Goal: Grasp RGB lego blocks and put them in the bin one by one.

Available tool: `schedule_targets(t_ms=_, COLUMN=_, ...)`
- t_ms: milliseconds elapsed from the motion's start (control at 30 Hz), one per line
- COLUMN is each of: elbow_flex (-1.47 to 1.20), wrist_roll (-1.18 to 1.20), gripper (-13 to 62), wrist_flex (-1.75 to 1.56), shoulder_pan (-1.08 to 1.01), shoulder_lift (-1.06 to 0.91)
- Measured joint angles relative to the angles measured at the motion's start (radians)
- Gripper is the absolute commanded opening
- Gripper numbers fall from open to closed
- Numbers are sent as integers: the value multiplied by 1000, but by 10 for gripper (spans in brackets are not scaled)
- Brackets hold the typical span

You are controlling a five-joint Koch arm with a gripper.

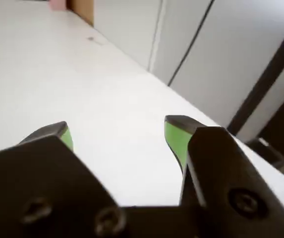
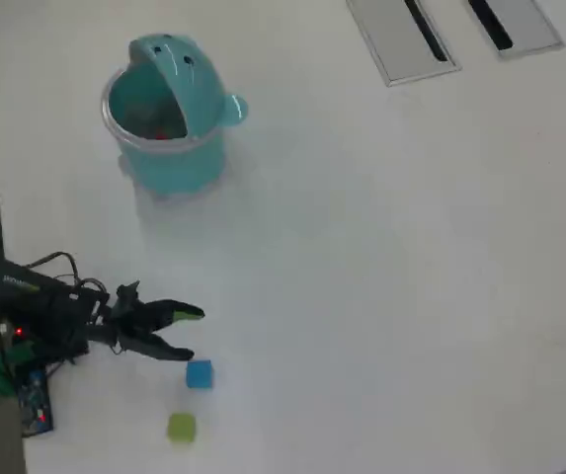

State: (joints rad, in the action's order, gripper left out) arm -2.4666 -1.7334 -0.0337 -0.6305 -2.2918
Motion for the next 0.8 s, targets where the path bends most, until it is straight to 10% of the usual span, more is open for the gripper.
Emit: schedule_targets(t_ms=800, elbow_flex=-18, wrist_roll=-37, gripper=327, wrist_flex=242, shoulder_pan=-209, shoulder_lift=6)
